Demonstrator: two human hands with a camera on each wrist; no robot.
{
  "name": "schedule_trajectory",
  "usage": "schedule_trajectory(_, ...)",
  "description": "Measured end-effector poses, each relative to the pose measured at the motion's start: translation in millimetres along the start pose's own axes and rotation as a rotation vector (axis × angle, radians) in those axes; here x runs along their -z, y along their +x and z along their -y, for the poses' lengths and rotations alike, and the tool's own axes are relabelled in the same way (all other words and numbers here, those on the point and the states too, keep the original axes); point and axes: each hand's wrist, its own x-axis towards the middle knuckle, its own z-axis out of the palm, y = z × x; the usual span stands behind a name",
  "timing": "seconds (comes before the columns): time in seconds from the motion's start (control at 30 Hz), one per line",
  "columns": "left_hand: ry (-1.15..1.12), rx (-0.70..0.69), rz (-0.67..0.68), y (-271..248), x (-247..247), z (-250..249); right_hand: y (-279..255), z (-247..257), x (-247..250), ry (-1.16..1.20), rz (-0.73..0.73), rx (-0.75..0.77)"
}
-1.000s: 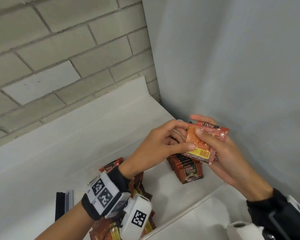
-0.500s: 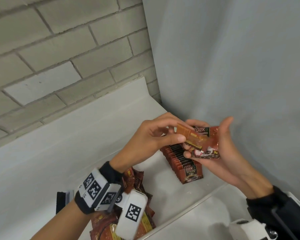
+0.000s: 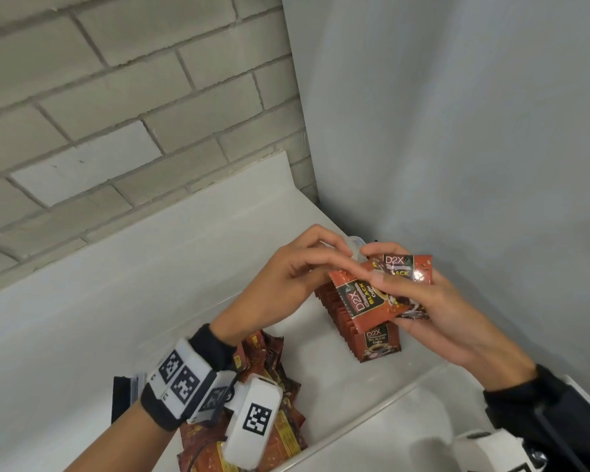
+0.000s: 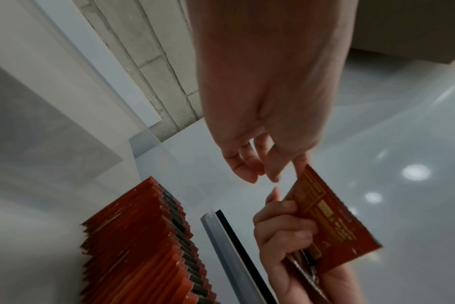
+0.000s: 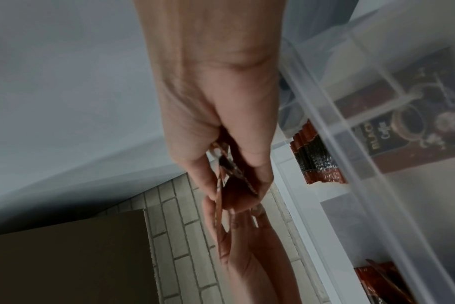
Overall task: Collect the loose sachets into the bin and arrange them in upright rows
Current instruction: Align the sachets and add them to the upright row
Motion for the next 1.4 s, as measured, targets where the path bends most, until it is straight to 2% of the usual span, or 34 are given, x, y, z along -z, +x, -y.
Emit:
schedule_trajectory(0.13,-0.010,0.078,-0.099,-4.1,1.3,-3.6,0.1,-1.8,-1.1,-0.006,-0.044,0.054)
schedule_trajectory(0.3,-0.150,0.177,-0.032,-9.4,-1.7,-7.7,1.3,-3.9,-2.2,0.002,-0.043,0.090)
schedule_trajectory(0.43,-0.157,0.151,-0.018,-10.1,-10.1,-7.3,1.4,-4.8,-2.2,0.003,-0.038,0.110)
schedule_trajectory(0.53,-0.065,0.130,0.035,-9.1,-10.5,-5.4,1.9,-3.8,-1.7,0.125,-0.103,0.203)
schedule_trajectory(0.63,0.089,0.085,0.222,-7.9,-10.5,-1.2,2.8,-3.6,1.3,0.238,-0.197,0.316)
schedule_trajectory(0.7,0.252,0.018,0.349,-6.4,-16.7,6.5,3.6,-4.7,2.4,0.227,-0.208,0.350)
schedule_trajectory(0.8,0.487,-0.100,0.444,-2.5,-31.0,22.5,4.7,-7.5,3.9,0.196,-0.202,0.355)
schedule_trajectory(1.0,0.765,-0.286,0.446,4.4,-51.8,47.1,5.8,-7.6,3.8,0.216,-0.219,0.348)
schedule_trajectory(1.2,0.897,-0.409,0.401,3.1,-59.4,51.5,4.5,-3.7,-0.4,0.310,-0.201,0.305)
schedule_trajectory(1.4,0.996,-0.401,0.360,-3.7,-61.9,52.3,1.8,-1.1,-3.2,0.344,-0.199,0.279)
